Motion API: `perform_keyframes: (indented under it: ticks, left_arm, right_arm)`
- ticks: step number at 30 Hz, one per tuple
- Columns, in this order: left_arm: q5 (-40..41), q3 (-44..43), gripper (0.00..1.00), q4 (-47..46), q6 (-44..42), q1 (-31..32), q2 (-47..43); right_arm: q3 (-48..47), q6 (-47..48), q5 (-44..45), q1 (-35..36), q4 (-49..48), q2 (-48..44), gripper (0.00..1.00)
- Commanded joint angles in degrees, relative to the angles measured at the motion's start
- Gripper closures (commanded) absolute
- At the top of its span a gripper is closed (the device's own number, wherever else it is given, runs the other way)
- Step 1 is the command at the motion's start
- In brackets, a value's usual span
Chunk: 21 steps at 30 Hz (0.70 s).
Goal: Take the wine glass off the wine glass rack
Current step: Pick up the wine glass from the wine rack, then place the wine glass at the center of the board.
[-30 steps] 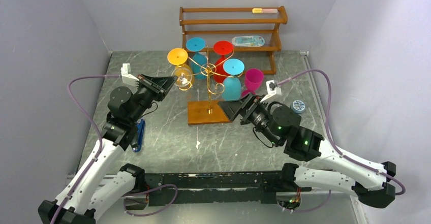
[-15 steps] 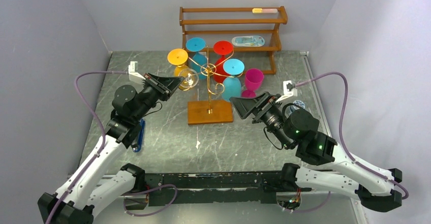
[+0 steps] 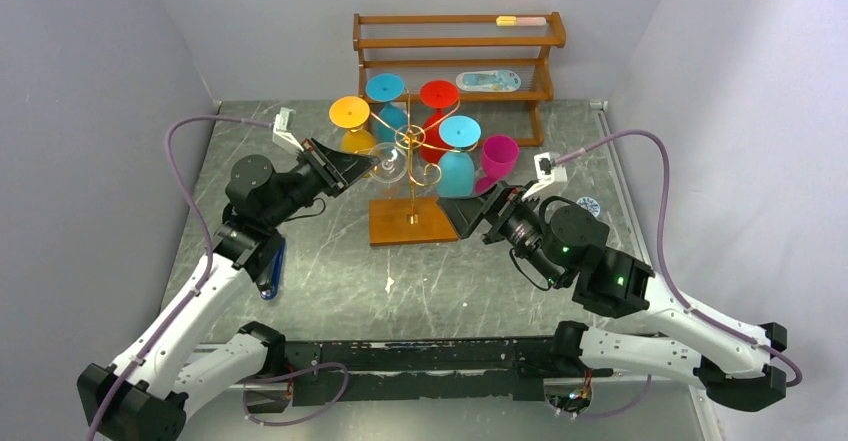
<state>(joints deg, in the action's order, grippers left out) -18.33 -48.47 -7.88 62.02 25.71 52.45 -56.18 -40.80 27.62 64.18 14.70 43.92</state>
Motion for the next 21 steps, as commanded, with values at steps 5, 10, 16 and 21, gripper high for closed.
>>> perform_keyframes:
  ticks: [5, 10, 16, 21]
  left_arm:
    - [-12.69, -6.70, 0.95, 6.93, -19.03, 0.39, 0.00]
    - [-17.91, -6.31, 0.95, 7.40, -21.35, 0.39, -0.16]
    - [-21.90, -8.58, 0.95, 14.30, -27.26, 0.39, 0.08]
    - [-27.52, -10.06, 0.95, 21.58, -35.38, 0.45, -1.33]
  right_arm:
    - [0.77, 0.43, 6.14, -0.11, 1.39, -1.30, 0.05]
    - [1.78, 5.21, -0.45, -0.11, -4.02, -2.33, 0.05]
    - [1.77, 9.97, -13.30, -0.05, -5.57, -1.11, 0.02]
    - [2.07, 11.73, -27.80, -0.11, -8.42, -0.32, 0.01]
